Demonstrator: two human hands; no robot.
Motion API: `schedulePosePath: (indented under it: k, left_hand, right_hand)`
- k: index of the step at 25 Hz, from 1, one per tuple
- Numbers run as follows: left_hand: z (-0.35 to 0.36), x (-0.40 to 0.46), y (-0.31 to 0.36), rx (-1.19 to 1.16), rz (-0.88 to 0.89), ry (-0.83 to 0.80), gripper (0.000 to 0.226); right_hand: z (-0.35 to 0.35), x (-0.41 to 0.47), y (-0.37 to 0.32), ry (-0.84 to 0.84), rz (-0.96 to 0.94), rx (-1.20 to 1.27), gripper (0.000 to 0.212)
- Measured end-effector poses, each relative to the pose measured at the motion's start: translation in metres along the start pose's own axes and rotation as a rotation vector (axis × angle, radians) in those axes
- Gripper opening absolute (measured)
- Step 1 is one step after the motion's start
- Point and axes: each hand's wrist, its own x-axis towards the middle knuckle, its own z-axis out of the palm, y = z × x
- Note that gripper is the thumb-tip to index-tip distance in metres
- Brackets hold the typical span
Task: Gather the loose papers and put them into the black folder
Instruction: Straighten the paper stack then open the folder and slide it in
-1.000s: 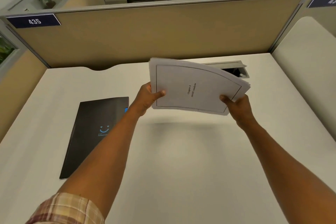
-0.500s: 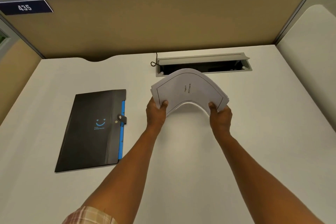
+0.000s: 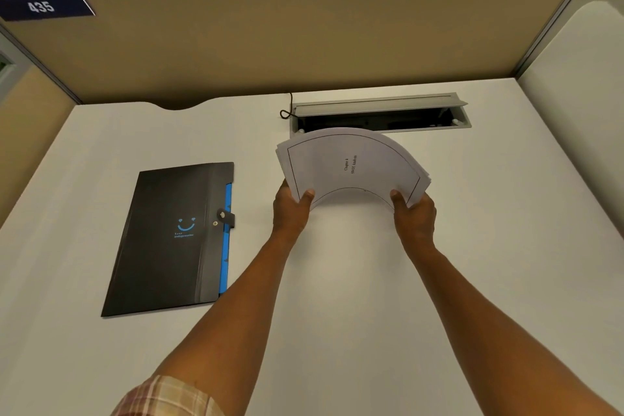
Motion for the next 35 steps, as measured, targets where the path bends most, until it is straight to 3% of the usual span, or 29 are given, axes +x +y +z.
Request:
schedulePosePath:
  k: [12,19,23,26,28,31,35]
  left_hand:
    - [0.006,0.01,0.004,0.05,-0.007,-0.002,0.043]
    - [0.003,0.023,0.013,0.158,-0.028,-0.058,0.041]
    - [-0.007,0.031,0.019,0.138,-0.049,-0.028,0.064]
    - [-0.014,0.026,0.021,0.034,-0.122,0.118,0.085]
    - [-0.015,0.019,0.015,-0.144,-0.276,0.058,0.087]
    - [-0.009,0.009,0.014,-0.383,-0.468,-0.161,0.08]
    - [0.001,0.007,0.022,-0.591,-0.409,-0.152,0.049]
  right_hand:
    - [-0.007,0.0,0.005,-0.007,0.019,-0.033,0.014]
    - [-0.012,0.009,0.004,-0.071,0.034,-0.1,0.031]
    - [-0.015,0.012,-0.002,-0.134,0.093,0.048,0.014]
    - [-0.015,0.009,-0.003,-0.184,0.16,0.23,0.003]
    - [-0.014,0.004,-0.002,-0.218,0.189,0.318,0.007]
    - [-0.01,-0.01,0.0,-0.289,0.254,0.422,0.011]
    - [-0.004,-0.027,0.002,-0.334,0.287,0.494,0.016]
